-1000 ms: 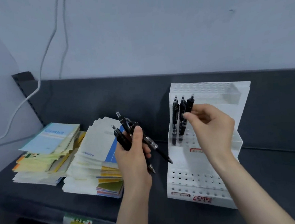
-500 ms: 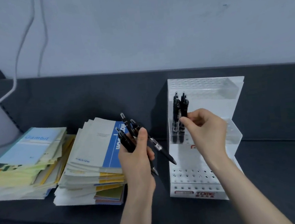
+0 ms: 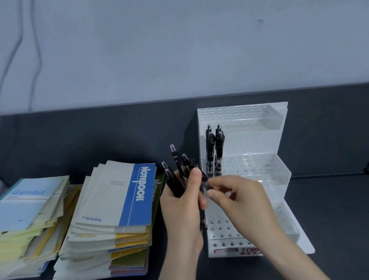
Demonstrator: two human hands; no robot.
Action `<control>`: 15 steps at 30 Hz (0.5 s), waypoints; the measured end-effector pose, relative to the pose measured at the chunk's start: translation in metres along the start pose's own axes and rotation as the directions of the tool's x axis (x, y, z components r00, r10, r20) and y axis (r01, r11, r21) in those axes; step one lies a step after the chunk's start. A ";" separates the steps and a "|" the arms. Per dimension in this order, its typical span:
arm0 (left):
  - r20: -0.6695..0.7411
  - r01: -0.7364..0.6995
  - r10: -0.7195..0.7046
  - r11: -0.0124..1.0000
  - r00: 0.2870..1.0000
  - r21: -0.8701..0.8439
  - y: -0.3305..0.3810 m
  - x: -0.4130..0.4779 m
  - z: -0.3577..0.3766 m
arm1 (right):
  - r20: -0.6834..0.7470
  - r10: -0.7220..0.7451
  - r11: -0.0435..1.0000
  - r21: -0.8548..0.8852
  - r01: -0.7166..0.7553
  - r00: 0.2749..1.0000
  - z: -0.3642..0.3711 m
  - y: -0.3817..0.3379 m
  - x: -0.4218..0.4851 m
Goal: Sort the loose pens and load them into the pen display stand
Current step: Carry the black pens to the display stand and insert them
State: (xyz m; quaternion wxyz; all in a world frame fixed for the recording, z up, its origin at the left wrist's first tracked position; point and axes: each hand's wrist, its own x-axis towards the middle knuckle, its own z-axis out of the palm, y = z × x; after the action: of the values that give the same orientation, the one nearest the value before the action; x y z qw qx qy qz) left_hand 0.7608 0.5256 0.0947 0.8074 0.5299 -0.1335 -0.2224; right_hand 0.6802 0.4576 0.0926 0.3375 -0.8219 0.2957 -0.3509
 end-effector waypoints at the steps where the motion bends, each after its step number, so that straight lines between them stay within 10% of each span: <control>1: 0.013 -0.007 0.007 1.000 1.000 0.005 0.001 -0.001 0.002 | -0.020 -0.010 1.000 0.009 0.010 1.000 -0.002 0.000 0.001; 8: 0.008 0.027 -0.027 0.998 1.000 -0.059 0.003 0.009 0.003 | -0.465 0.078 0.958 0.278 0.062 0.882 -0.042 0.002 0.037; 15: -0.002 0.011 -0.011 0.998 1.000 -0.067 0.007 0.011 0.002 | -0.417 0.089 0.976 0.219 0.005 0.904 -0.033 0.014 0.075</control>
State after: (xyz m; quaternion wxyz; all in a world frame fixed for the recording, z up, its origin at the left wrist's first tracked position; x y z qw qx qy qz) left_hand 0.7707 0.5214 0.1012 0.8237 0.5033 -0.1223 -0.2306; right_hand 0.6948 0.3836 0.1279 0.3592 -0.6779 0.3403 -0.5437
